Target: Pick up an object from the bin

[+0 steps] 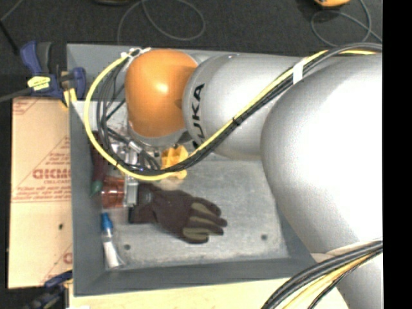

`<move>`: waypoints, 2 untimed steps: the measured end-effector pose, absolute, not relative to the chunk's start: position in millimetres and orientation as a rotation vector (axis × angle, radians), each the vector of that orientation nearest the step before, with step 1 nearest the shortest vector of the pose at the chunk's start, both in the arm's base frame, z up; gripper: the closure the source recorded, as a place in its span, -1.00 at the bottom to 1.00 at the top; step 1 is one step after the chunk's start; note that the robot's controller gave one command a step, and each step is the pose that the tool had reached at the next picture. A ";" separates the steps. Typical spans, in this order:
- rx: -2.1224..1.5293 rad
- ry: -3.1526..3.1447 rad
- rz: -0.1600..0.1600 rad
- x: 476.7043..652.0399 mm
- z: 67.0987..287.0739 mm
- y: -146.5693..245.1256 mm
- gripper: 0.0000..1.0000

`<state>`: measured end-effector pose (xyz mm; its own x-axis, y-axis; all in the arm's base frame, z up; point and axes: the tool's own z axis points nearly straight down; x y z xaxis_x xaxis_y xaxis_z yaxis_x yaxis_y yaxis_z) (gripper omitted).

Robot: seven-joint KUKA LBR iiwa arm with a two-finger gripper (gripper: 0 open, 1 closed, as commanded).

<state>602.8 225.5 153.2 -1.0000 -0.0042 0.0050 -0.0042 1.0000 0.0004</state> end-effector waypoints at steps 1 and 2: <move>0.001 -3.144 -0.003 604.8 158.4 224.6 -1.00; 0.071 -3.142 -0.003 600.5 134.8 180.1 -1.00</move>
Offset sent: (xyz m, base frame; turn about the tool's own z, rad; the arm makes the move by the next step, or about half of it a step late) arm -0.0047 -0.0659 -0.0297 -0.0521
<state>600.5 180.1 134.8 -0.9990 -0.0449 -0.0014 -0.0449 0.9990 0.0022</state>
